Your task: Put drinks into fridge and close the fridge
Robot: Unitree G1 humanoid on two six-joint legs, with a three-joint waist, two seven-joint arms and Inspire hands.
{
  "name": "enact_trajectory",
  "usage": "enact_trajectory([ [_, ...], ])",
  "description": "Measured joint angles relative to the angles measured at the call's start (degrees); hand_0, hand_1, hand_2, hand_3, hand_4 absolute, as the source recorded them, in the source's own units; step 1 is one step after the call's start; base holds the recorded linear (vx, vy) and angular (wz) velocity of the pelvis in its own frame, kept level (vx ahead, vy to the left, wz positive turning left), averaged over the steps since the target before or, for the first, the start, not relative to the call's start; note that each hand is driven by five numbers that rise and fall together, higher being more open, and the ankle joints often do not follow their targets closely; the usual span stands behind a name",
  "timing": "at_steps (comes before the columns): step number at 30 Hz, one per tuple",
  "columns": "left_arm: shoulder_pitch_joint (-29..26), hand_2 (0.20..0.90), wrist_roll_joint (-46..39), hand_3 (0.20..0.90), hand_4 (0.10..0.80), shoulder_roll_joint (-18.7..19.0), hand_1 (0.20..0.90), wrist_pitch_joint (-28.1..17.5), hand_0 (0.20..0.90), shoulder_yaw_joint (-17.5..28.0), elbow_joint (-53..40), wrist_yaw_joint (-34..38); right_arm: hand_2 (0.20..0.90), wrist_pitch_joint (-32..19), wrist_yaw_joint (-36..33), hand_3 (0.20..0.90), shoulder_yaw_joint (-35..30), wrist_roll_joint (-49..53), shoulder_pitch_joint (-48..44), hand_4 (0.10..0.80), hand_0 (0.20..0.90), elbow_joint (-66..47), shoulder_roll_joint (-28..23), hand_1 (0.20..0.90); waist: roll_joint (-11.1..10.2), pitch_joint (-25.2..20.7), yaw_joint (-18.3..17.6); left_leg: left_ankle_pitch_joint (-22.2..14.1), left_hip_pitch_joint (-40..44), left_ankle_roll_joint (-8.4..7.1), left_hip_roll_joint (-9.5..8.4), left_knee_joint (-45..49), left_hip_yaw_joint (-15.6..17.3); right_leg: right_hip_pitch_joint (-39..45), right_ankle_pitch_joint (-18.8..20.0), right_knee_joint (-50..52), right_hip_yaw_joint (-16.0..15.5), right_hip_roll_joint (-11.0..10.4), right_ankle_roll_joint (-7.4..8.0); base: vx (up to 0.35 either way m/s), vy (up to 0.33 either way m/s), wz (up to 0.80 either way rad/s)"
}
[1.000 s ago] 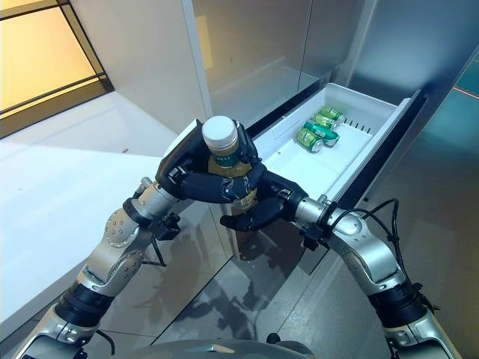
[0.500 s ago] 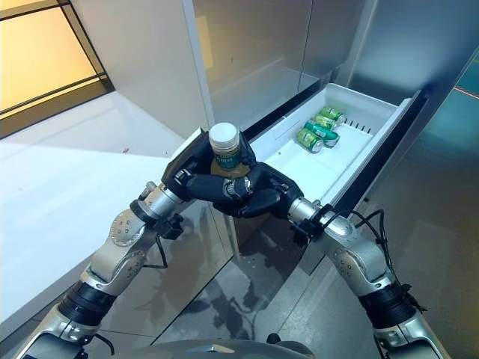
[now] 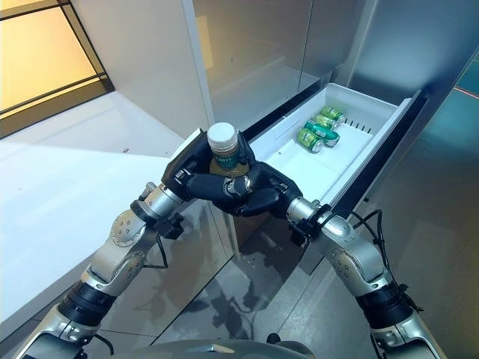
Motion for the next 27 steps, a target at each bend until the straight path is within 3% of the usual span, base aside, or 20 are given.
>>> enact_trajectory([
  [6, 0.0, 0.3, -1.7, 0.2, 0.1, -0.1, 0.3, 1.3, 0.3, -1.2, 0.1, -0.4, 0.3, 0.2, 3.5, 0.2, 0.4, -4.6, -0.6, 0.1, 0.3, 0.0, -2.5, 0.3, 0.0, 0.0, -0.2, 0.0, 0.0, 0.0, -0.01, 0.0, 0.0, 0.0, 0.0, 0.0, 0.1, 0.0, 0.0, 0.0, 0.0, 0.0],
  [19, -0.2, 0.314, -4.6, 0.216, 0.116, -1.0, 0.314, 1.1, 0.314, -1.1, 1.0, 0.5, 0.3, 2.3, 3.2, 0.2, 2.7, -6.1, -5.7, 0.1, 0.3, 0.0, -4.6, 0.3, 0.0, 0.0, -0.2, 0.0, 0.2, 0.01, -0.02, 0.0, 0.5, -0.1, 0.2, 0.0, 0.9, 0.1, 0.1, -0.001, -0.001, -0.01],
  [20, -0.2, 0.538, -4.6, 0.477, 0.377, -1.4, 0.538, 1.0, 0.538, -1.1, 1.4, 0.5, 0.3, 2.3, 2.7, 0.2, 2.9, -6.3, -5.7, 0.1, 0.3, 0.0, -4.6, 0.3, 0.0, 0.0, -0.1, 0.0, 0.2, 0.01, -0.01, 0.0, 0.5, 0.0, 0.2, 0.0, 1.0, 0.1, 0.09, 0.0, 0.0, 0.0],
  [21, -0.2, 0.9, -4.6, 0.9, 0.8, -1.7, 0.9, 0.8, 0.9, -1.1, 1.8, 0.5, 0.3, 2.3, 2.3, 0.2, 2.9, -6.8, -5.8, 0.1, 0.3, 0.0, -4.6, 0.3, 0.0, 0.0, -0.1, 0.0, 0.3, 0.01, 0.0, 0.0, 0.5, 0.0, 0.3, 0.0, 1.0, 0.1, 0.07, 0.0, 0.0, 0.0],
  [27, -0.5, 0.9, -2.4, 0.9, 0.8, -2.4, 0.9, -3.3, 0.9, -1.0, 2.2, 2.6, 0.3, 2.1, 0.5, 0.2, 2.9, -8.7, -7.8, 0.1, 0.3, -0.1, -4.5, 0.3, -0.1, 0.1, -0.2, 0.0, 0.3, 0.01, 0.06, 0.0, 0.8, -0.1, 0.4, 0.0, 1.2, 0.2, -0.06, -0.005, -0.003, 0.0],
])
